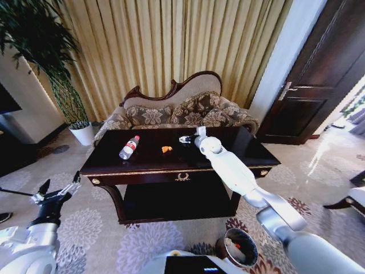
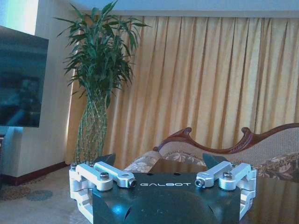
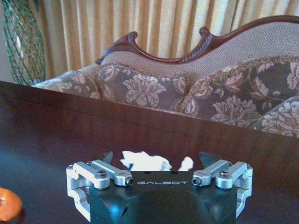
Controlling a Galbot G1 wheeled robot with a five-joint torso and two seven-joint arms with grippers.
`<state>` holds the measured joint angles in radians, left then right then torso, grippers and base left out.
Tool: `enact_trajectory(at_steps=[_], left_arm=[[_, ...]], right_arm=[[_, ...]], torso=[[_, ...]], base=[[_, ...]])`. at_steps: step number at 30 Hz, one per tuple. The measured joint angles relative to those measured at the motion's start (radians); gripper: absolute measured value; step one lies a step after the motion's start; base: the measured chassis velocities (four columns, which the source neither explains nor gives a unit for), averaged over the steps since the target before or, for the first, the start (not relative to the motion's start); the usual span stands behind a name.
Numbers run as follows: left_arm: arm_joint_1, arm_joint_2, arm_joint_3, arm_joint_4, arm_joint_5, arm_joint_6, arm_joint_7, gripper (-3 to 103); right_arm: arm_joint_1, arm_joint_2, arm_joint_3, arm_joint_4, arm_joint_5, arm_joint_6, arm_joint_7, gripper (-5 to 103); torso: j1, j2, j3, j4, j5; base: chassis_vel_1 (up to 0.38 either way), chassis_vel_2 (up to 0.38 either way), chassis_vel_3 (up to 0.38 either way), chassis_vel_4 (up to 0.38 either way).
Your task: Move to the front of the table and place the trash on the table into the trash bin.
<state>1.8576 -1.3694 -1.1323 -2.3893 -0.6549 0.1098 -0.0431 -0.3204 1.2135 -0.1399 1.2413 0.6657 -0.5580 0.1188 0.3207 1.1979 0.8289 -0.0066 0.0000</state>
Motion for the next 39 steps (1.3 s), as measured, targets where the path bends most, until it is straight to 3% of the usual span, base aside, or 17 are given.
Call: enact_trajectory(at_steps=[12, 13, 14, 22, 23, 26, 31, 34, 39], left_arm=[[0.008, -0.005, -0.006, -0.002, -0.002, -0.016, 0.002, 100], [0.009, -0.006, -0.007, -0.002, -0.002, -0.017, 0.003, 100], [0.009, -0.006, -0.007, -0.002, -0.002, -0.017, 0.003, 100], [0.008, -0.007, -0.007, -0.014, -0.002, -0.019, 0.004, 100], [0.008, -0.007, -0.007, -0.014, -0.002, -0.019, 0.004, 100], [0.004, -0.006, 0.000, -0.016, -0.002, -0.019, 0.004, 100], [0.003, 0.000, 0.005, -0.017, -0.002, -0.017, 0.004, 100], [0.003, 0.006, 0.005, -0.017, -0.002, -0.017, 0.004, 100], [0.003, 0.009, 0.007, -0.017, -0.002, -0.016, 0.004, 100]], right_arm=[[-0.020, -0.012, 0.000, -0.014, -0.015, 0.002, 0.000, 102], [-0.029, -0.018, 0.003, -0.004, -0.017, 0.002, 0.000, 94], [-0.029, -0.018, 0.003, -0.004, -0.017, 0.002, 0.000, 94], [-0.061, -0.030, 0.021, 0.025, -0.019, 0.005, 0.000, 61], [-0.061, -0.030, 0.021, 0.025, -0.019, 0.005, 0.000, 61], [-0.078, -0.032, 0.034, 0.041, -0.020, 0.006, 0.000, 44], [-0.095, -0.038, 0.049, 0.053, -0.021, 0.007, 0.000, 34], [-0.102, -0.047, 0.062, 0.062, -0.020, 0.007, 0.000, 18], [-0.110, -0.051, 0.073, 0.070, -0.019, 0.007, 0.000, 3]], torso=[[0.000, 0.000, 0.000, 0.0001, 0.0000], [0.000, 0.000, 0.000, 0.0000, 0.0000], [0.000, 0.000, 0.000, 0.0000, 0.0000], [0.000, 0.000, 0.000, 0.0001, 0.0000], [0.000, 0.000, 0.000, 0.0001, 0.0000], [0.000, 0.000, 0.000, 0.0000, 0.0001], [0.000, 0.000, 0.000, 0.0001, 0.0000], [0.000, 0.000, 0.000, -0.0001, 0.0000], [0.000, 0.000, 0.000, 0.0001, 0.0000]], base=[[0.000, 0.000, 0.000, 0.000], [0.000, 0.000, 0.000, 0.000], [0.000, 0.000, 0.000, 0.000], [0.000, 0.000, 0.000, 0.000], [0.000, 0.000, 0.000, 0.000], [0.000, 0.000, 0.000, 0.000], [0.000, 0.000, 0.000, 0.000], [0.000, 0.000, 0.000, 0.000], [0.000, 0.000, 0.000, 0.000]])
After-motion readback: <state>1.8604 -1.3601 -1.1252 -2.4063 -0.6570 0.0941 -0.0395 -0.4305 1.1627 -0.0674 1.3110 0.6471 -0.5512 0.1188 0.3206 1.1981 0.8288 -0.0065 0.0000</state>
